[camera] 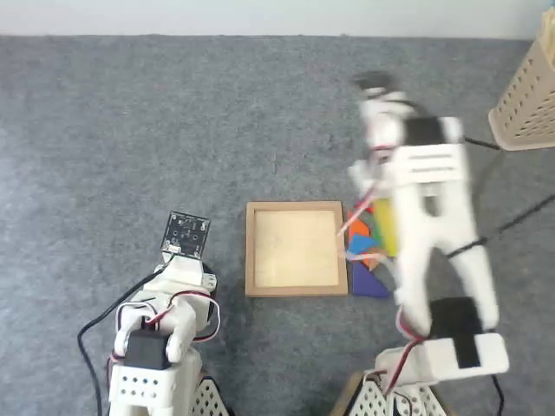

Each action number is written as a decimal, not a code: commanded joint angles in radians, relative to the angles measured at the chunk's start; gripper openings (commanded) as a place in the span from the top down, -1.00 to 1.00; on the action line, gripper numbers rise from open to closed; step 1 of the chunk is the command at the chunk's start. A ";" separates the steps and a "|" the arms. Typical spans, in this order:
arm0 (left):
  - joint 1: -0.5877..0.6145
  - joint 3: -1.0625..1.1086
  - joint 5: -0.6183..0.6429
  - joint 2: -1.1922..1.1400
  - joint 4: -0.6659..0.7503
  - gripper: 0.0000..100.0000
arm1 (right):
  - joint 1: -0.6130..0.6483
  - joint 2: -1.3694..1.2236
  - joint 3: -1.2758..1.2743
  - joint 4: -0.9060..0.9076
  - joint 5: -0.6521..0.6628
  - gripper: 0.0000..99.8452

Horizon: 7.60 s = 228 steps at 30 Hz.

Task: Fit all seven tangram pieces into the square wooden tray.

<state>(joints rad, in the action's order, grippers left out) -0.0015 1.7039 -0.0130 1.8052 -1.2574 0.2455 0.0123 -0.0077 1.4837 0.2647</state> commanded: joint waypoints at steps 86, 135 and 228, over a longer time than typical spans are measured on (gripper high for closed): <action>0.006 -0.019 0.008 0.021 -0.006 0.98 | 0.269 0.012 -0.270 -0.222 0.377 0.99; 0.006 -0.019 0.008 0.021 -0.006 0.98 | 0.303 -0.288 -0.183 -0.298 0.473 0.99; 0.006 -0.019 0.008 0.021 -0.006 0.98 | 0.148 -0.143 -0.408 -0.458 0.400 0.99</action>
<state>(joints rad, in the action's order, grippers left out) -0.0015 1.7039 -0.0130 1.8052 -1.2574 0.4112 -0.1135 -0.5140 1.0434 0.6928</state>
